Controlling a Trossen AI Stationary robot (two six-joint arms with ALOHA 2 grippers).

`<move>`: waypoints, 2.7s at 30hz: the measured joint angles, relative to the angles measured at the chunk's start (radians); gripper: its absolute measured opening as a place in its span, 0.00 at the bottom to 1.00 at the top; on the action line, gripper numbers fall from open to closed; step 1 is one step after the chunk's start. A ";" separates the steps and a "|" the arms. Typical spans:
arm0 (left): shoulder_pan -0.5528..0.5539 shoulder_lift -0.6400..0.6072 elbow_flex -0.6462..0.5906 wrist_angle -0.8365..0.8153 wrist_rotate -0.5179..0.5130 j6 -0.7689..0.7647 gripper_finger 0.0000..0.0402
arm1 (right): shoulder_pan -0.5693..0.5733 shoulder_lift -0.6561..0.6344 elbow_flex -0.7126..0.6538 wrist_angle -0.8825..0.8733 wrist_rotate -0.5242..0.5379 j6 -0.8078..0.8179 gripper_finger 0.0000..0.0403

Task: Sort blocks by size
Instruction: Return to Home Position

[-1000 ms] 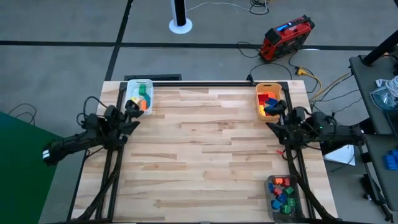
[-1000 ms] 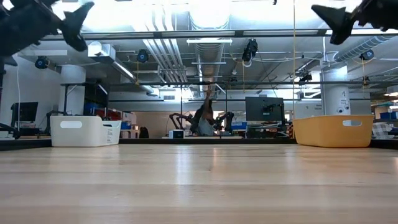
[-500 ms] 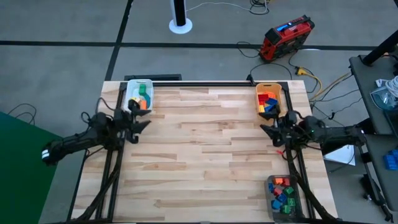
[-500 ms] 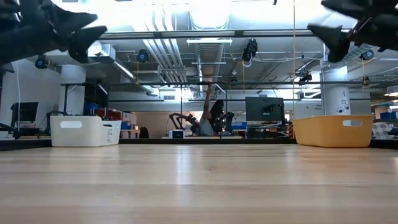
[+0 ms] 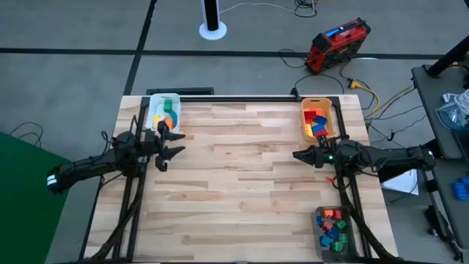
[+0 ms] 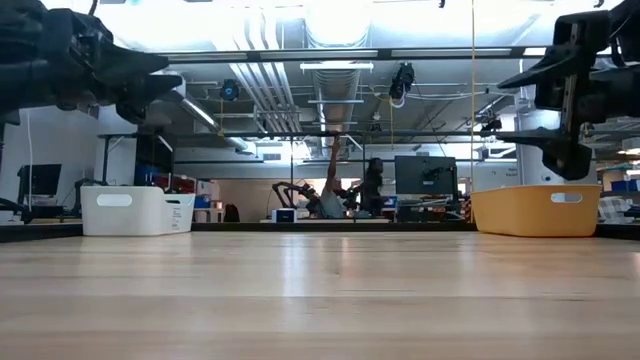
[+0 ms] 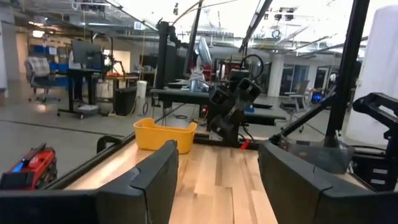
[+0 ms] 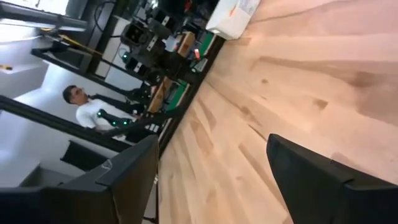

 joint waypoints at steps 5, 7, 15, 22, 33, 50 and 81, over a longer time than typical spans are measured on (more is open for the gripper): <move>0.000 0.022 0.006 -0.017 -0.003 0.000 0.49 | 0.000 0.013 0.000 -0.015 0.000 0.018 0.75; 0.000 0.028 0.008 -0.016 -0.003 0.000 0.49 | 0.000 0.014 0.000 -0.011 0.001 0.045 0.76; 0.000 0.049 0.008 -0.017 -0.003 0.000 0.49 | 0.000 0.012 0.000 -0.024 0.019 -0.237 0.80; 0.000 0.062 0.009 -0.015 -0.003 -0.001 0.49 | 0.005 -0.015 -0.007 -0.039 0.011 -0.593 0.83; 0.000 0.081 0.009 -0.016 -0.003 -0.001 0.49 | 0.004 -0.062 -0.008 -0.041 0.011 -1.286 0.84; 0.000 0.111 0.010 -0.016 -0.003 -0.001 0.49 | 0.004 -0.057 -0.006 -0.045 0.011 -0.952 0.77; 0.000 0.167 0.010 -0.016 -0.003 -0.001 0.49 | 0.004 -0.057 -0.005 -0.045 0.011 -0.833 0.83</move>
